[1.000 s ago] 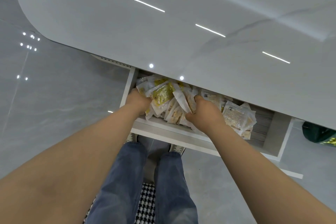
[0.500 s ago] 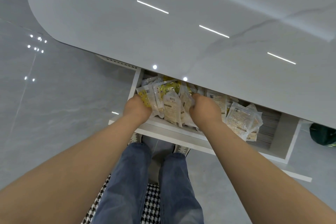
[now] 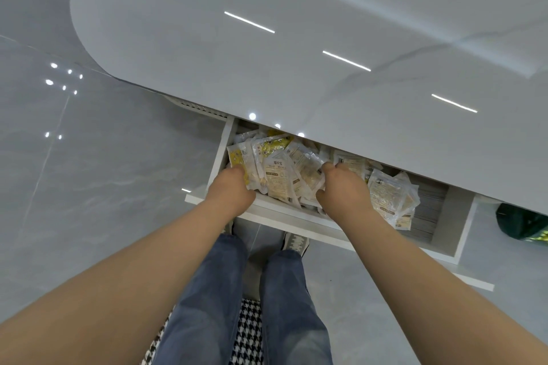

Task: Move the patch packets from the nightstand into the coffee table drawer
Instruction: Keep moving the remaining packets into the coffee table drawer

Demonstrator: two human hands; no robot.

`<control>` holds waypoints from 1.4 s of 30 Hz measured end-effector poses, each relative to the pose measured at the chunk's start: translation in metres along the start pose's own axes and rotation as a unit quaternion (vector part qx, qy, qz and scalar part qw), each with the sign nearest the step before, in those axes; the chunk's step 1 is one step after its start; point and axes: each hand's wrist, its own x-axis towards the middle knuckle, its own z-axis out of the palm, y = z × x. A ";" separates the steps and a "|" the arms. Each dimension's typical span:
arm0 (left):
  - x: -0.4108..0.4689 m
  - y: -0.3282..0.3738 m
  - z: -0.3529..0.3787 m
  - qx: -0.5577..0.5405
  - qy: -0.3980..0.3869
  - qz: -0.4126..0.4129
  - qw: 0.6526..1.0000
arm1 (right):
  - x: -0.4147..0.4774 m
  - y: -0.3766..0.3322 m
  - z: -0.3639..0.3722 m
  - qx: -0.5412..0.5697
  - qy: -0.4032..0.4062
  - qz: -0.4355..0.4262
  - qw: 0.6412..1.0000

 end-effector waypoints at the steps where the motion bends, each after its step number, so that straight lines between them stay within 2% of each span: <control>1: -0.006 0.001 -0.004 0.004 -0.001 0.007 1.000 | -0.006 0.000 -0.005 -0.004 -0.002 -0.007 1.000; 13: -0.131 0.035 -0.076 0.041 -0.005 0.070 0.997 | -0.121 -0.010 -0.103 0.006 0.030 -0.071 0.997; 22: -0.267 0.064 -0.129 0.026 0.058 0.087 0.994 | -0.233 -0.025 -0.185 0.007 0.057 -0.149 0.987; 28: -0.346 0.067 -0.161 0.004 0.128 0.097 0.987 | -0.294 -0.041 -0.231 0.003 0.086 -0.209 0.974; 35: -0.401 0.047 -0.206 -0.023 0.183 0.091 0.979 | -0.331 -0.087 -0.275 -0.025 0.112 -0.267 0.957; 42: -0.431 -0.004 -0.269 -0.060 0.232 0.072 0.968 | -0.349 -0.178 -0.311 -0.059 0.127 -0.325 0.935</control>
